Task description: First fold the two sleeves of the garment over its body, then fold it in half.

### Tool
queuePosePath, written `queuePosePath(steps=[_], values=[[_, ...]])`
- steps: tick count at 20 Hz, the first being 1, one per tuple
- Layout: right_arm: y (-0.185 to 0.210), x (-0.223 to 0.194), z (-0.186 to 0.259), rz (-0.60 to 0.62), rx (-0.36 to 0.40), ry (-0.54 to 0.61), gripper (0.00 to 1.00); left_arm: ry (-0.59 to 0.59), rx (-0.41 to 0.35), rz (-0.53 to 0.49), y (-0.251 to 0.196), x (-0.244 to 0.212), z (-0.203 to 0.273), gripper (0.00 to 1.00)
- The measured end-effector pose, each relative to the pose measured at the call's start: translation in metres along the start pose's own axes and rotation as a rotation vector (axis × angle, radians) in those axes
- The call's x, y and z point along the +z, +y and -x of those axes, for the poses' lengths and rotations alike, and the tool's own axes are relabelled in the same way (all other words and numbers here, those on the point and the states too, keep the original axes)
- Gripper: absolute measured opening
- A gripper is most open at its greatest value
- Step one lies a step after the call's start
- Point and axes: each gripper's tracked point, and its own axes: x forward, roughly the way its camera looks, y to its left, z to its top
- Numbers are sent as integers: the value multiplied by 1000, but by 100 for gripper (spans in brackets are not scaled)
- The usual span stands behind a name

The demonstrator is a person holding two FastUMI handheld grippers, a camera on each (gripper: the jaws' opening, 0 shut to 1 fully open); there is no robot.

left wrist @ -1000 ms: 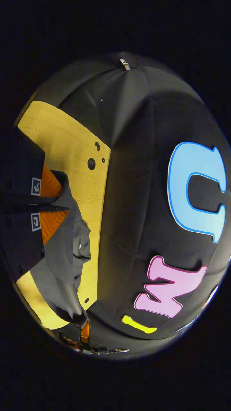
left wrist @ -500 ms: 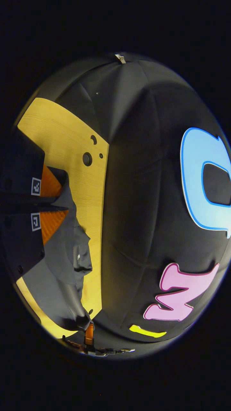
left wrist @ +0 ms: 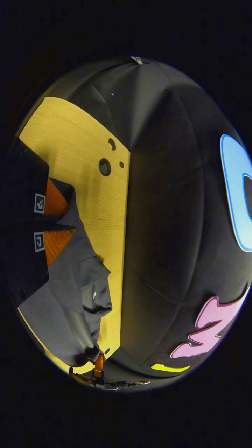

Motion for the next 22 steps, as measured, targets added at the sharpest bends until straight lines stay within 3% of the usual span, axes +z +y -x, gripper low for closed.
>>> queuePosePath(steps=[3,5,6,7,8,9,10,11,12,13,14,15,18,19,20,21,22], values=[[-4,-13,-8,9,-19,33,12,22,28,28,2,-12,-7,2],[-6,-13,-7,0,-25,36,20,37,47,41,6,-19,-6,12],[-7,-12,-6,-6,-27,37,12,42,52,51,7,-21,-7,19],[-9,-11,-4,-8,-37,41,14,46,47,63,7,-21,-5,21],[-11,-12,-2,-10,-43,48,30,46,41,74,6,-22,-2,29],[-11,-14,1,-14,-49,57,23,39,35,81,6,-20,1,31],[-12,-14,3,-18,-52,62,36,34,35,85,6,-19,4,46],[-12,-13,6,-18,-57,61,40,30,31,88,4,-17,6,51],[-11,-12,10,-18,-59,59,43,30,25,87,3,-17,9,67],[-10,-10,13,-23,-58,55,36,33,14,83,0,-18,14,70],[-7,-7,19,-30,-54,52,43,30,1,80,-3,-17,20,78],[-5,-5,26,-36,-53,48,66,24,-9,78,-7,-14,26,82],[6,7,54,-41,-40,13,73,-16,-34,72,-18,-4,55,91],[12,11,66,-35,-32,0,69,-26,-43,71,-22,0,66,91],[17,15,78,-25,-26,-12,75,-33,-52,71,-26,1,77,92],[20,18,91,-17,-23,-23,92,-40,-61,70,-31,4,89,92],[24,21,103,-15,-19,-33,92,-49,-68,69,-34,6,100,92]])
